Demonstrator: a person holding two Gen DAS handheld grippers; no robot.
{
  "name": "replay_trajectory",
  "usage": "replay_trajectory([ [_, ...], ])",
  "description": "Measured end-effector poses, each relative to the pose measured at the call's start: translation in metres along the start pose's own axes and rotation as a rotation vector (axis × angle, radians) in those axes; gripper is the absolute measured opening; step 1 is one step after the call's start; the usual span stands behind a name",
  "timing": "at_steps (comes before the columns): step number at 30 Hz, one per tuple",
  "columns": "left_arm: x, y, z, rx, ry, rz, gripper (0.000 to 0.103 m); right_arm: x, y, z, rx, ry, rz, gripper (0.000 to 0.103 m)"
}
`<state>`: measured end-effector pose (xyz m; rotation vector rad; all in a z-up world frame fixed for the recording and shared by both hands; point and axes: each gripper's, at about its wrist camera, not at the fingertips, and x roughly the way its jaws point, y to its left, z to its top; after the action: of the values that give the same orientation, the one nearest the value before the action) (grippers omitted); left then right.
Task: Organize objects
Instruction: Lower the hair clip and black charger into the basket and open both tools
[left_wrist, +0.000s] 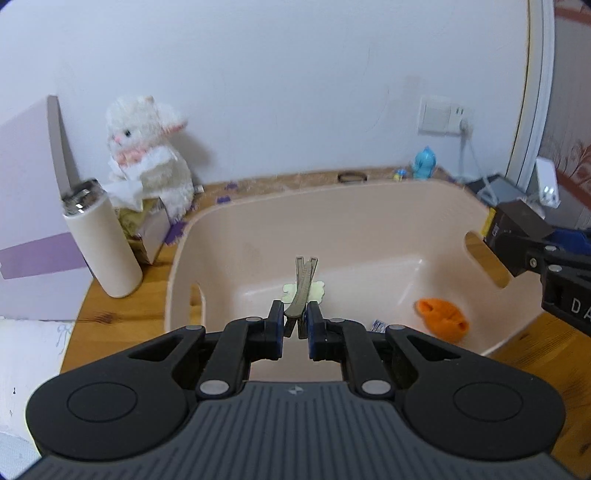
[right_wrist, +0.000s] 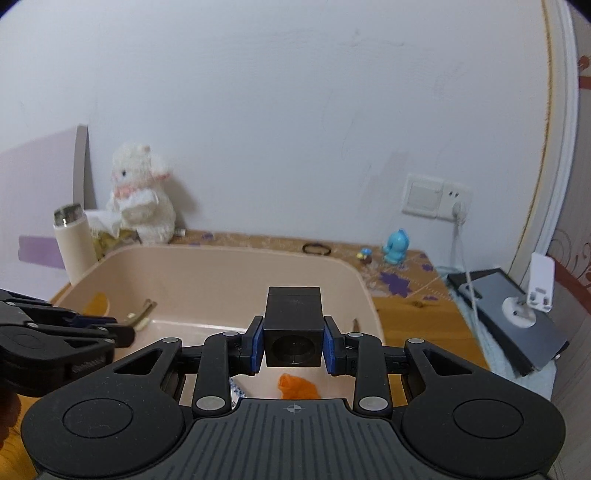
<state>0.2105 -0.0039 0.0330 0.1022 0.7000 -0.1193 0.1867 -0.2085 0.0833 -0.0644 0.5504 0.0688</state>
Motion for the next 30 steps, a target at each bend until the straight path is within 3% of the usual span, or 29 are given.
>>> replay_trajectory([
  [3,0.021,0.001,-0.001,-0.018,0.061,-0.016,0.014,0.018,0.003,-0.005,-0.019,0.051,0.001,0.029],
  [11,0.045,-0.003,-0.008,0.014,0.118,0.003,0.014,0.036,0.009,-0.015,-0.038,0.115,-0.006,0.029],
  [15,0.039,-0.002,-0.007,0.021,0.109,-0.004,0.016,0.029,0.006,-0.015,-0.03,0.102,-0.006,0.046],
  [16,0.037,-0.002,-0.006,0.023,0.106,-0.003,0.025,0.026,0.005,-0.014,-0.025,0.097,-0.004,0.052],
  [17,0.033,-0.002,-0.006,0.023,0.099,-0.002,0.043,0.021,0.004,-0.013,-0.021,0.087,-0.001,0.054],
  [19,0.023,0.0,-0.004,0.016,0.071,-0.009,0.065,0.013,0.002,-0.011,-0.015,0.071,-0.001,0.061],
  [22,0.004,0.001,-0.002,0.014,0.033,-0.004,0.074,-0.003,-0.001,-0.009,-0.003,0.043,-0.004,0.07],
  [30,-0.041,0.004,-0.008,0.033,-0.024,0.017,0.083,-0.044,-0.004,-0.015,-0.003,0.002,-0.02,0.087],
])
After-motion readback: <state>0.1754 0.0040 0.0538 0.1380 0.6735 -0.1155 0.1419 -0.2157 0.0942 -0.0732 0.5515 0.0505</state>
